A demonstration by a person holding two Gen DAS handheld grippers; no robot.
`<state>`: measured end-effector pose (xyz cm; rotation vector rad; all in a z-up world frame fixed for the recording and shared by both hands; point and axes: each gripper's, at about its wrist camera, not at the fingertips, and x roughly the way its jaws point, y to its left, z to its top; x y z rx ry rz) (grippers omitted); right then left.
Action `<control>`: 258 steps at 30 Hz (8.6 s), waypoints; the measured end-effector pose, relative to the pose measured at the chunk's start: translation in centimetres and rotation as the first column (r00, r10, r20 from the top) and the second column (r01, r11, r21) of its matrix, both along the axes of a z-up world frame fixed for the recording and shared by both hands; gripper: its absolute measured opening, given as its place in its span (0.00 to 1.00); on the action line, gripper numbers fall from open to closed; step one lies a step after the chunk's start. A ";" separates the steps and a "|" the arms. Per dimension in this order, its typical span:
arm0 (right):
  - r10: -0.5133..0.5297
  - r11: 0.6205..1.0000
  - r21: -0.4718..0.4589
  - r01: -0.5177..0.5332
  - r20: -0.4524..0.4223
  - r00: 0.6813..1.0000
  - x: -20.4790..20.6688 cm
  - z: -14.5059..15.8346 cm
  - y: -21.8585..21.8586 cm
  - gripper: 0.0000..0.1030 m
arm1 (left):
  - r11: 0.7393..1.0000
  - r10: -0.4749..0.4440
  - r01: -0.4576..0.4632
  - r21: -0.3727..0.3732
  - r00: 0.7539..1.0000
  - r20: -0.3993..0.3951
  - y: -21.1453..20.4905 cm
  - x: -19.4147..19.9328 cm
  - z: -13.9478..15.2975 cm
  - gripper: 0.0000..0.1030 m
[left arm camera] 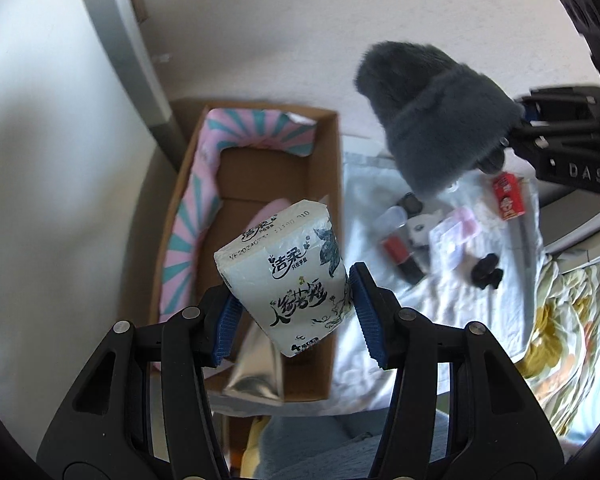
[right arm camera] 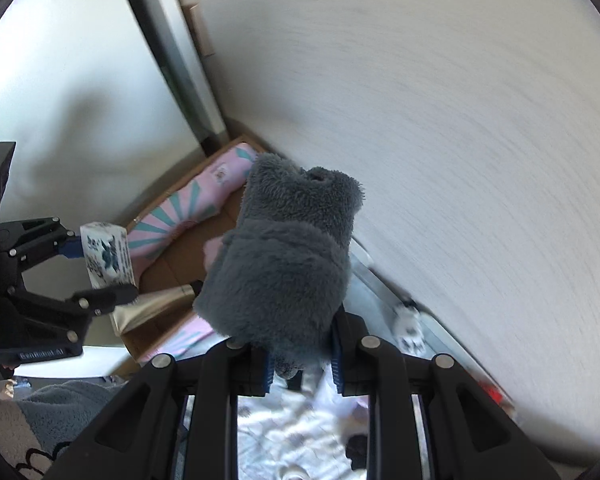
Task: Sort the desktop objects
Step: 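Carry the tissue pack and grey glove into the cardboard box and release both, then withdraw both tools from the box back over the table, then grasp the clear plastic box with the left tool while the right tool grasps the red juice carton, then carry the clear plastic box and red carton over the cardboard box, then open both tools to drop the plastic box and carton into the box, then withdraw both tools from the box back over the table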
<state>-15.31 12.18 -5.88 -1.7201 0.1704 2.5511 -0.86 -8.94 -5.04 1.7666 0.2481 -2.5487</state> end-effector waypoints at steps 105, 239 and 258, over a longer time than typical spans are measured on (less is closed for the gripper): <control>-0.475 0.880 0.087 0.467 0.145 0.868 19.1 -5.0 6.8 0.69 | 0.970 -0.243 0.243 0.034 0.970 0.006 12.2 -1.4 -0.4 0.98; 0.015 0.984 -0.173 0.030 0.252 0.967 -13.2 -12.2 -8.3 0.30 | 0.999 0.037 -0.037 0.001 0.990 0.133 -6.7 2.1 -6.9 0.54; -0.069 0.996 -0.038 0.079 0.219 0.973 -9.9 -10.2 -6.0 0.69 | 1.000 0.013 -0.014 0.025 0.998 0.059 -5.5 2.3 -4.1 0.99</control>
